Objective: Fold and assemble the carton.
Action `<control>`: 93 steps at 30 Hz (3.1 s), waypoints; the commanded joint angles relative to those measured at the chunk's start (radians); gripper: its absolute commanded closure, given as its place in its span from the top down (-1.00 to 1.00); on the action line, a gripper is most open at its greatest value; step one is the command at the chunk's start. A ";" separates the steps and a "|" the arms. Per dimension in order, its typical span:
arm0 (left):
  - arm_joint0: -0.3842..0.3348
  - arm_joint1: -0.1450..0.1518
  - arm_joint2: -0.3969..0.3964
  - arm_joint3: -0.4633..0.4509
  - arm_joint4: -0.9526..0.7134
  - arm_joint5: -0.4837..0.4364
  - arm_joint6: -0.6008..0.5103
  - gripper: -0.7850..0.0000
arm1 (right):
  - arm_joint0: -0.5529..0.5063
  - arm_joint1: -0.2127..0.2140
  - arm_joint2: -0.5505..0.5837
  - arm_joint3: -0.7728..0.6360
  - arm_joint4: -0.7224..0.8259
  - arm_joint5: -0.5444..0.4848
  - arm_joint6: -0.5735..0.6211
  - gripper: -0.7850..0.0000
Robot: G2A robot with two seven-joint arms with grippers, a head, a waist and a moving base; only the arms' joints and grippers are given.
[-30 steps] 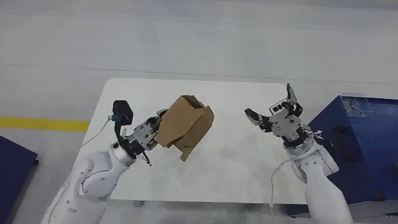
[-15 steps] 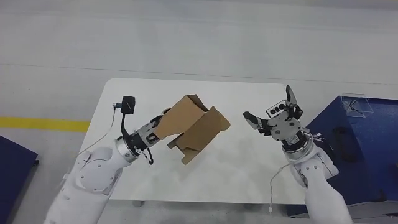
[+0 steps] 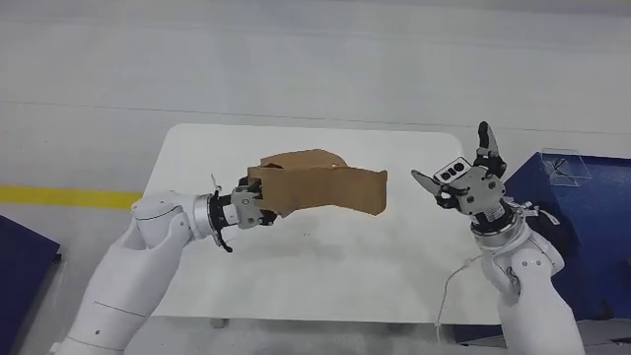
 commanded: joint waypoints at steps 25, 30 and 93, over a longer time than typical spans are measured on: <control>0.024 0.004 0.065 -0.037 0.096 -0.255 -0.216 -1.00 | -0.012 0.014 -0.071 0.008 -0.373 -0.131 0.278 1.00; 0.010 0.001 0.077 -0.021 0.070 -0.200 -0.211 -1.00 | -0.018 0.019 -0.099 0.011 -0.450 -0.145 0.330 1.00; 0.010 0.031 -0.016 0.044 0.140 -0.244 0.068 1.00 | -0.003 0.033 -0.151 0.024 -0.397 -0.071 0.022 -1.00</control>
